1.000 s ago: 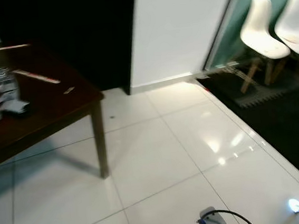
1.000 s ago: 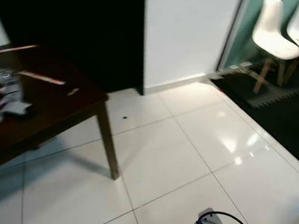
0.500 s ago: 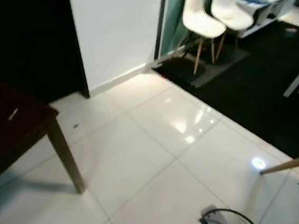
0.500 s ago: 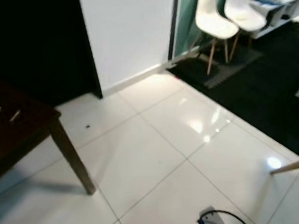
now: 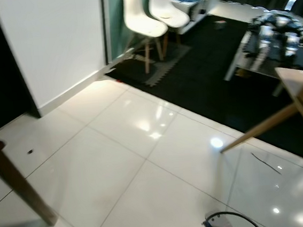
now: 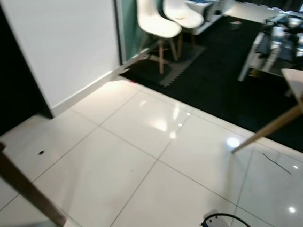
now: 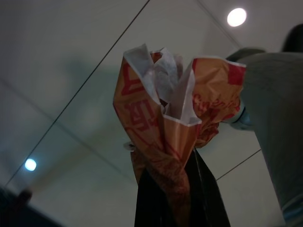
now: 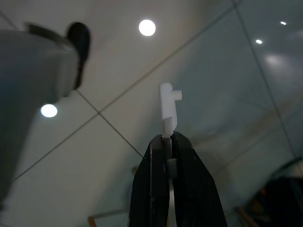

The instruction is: Picking trash to rubbish bin

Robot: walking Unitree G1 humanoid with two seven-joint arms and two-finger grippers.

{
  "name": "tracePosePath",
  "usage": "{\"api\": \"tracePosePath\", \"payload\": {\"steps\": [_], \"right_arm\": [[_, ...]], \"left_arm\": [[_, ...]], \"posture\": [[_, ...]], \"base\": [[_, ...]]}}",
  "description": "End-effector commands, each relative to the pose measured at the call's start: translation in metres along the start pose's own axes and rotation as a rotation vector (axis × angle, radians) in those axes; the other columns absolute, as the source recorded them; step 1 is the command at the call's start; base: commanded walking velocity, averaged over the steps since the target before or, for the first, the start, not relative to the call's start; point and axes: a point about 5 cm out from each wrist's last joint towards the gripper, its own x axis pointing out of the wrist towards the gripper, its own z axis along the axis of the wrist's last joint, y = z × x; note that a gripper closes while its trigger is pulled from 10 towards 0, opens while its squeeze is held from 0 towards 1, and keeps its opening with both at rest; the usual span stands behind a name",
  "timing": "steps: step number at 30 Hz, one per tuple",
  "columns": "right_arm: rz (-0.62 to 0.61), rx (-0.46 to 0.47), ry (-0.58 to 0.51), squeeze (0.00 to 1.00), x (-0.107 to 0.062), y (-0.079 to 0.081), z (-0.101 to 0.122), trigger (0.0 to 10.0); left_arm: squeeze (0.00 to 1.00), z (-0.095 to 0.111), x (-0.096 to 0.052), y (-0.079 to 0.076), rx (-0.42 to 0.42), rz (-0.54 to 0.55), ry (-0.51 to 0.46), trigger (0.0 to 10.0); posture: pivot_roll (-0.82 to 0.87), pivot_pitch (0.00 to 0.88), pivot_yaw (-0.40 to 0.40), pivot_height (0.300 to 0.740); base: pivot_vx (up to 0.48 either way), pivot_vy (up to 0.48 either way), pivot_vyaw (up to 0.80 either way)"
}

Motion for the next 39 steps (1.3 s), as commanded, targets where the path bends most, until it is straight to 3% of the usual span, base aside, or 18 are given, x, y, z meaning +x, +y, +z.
{"api": "tracePosePath", "payload": {"steps": [1, 39], "right_arm": [[0.004, -0.002, 0.013, 0.00, 0.000, 0.002, -0.004, 10.0], [0.014, 0.007, -0.014, 0.00, 0.001, 0.008, 0.008, 10.0]], "left_arm": [[0.00, -0.009, 0.000, -0.011, -0.006, -0.038, 0.029, 10.0], [0.00, -0.001, 0.001, -0.012, 0.006, -0.053, 0.011, 10.0]], "posture": [[0.16, 0.063, -0.101, 0.740], [0.16, 0.057, -0.079, 0.740]], "base": [[0.000, 0.000, -0.80], [0.000, 0.000, -0.80]]}}
